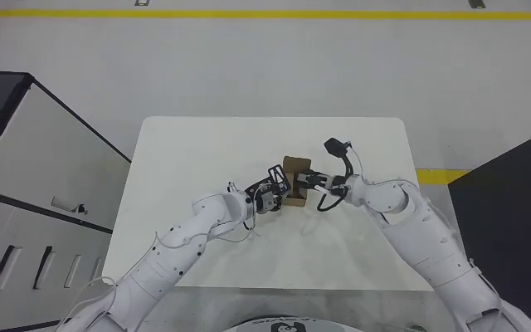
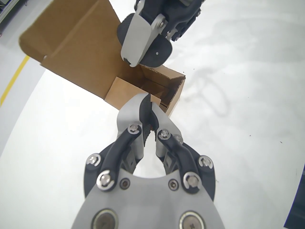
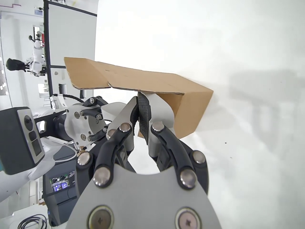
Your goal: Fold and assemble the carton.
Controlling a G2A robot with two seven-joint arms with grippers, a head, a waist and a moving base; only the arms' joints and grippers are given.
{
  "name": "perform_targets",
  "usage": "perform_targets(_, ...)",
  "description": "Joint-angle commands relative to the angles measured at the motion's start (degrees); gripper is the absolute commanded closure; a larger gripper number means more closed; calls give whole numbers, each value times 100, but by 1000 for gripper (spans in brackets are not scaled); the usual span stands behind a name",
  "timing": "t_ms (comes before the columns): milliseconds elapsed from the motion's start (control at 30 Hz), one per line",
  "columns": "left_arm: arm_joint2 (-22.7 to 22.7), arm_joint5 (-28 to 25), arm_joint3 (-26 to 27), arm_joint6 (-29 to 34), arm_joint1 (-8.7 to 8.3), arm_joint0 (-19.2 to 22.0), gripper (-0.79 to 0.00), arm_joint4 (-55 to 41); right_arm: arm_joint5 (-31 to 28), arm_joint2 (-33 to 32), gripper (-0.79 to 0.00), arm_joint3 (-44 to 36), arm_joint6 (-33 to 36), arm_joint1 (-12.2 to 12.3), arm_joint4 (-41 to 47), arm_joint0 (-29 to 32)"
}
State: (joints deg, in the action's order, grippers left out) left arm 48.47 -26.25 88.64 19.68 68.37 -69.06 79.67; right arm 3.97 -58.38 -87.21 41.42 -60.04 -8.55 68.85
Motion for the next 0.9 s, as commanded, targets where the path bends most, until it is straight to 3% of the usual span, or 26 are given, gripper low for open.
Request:
perform_targets(0,12,-4,12,-6,-2,-15,0,15,73,60,0,-11,-10,-15,-83,-16)
perform_targets(367,59,-64,97,-40,-7,-93,0,41,212,185,0,-82,-31,-64,-317,-37)
perform_targets(867,-109,-114,54,-125,69,46,0,115,68,-26,0,57,-92,-82,37,110)
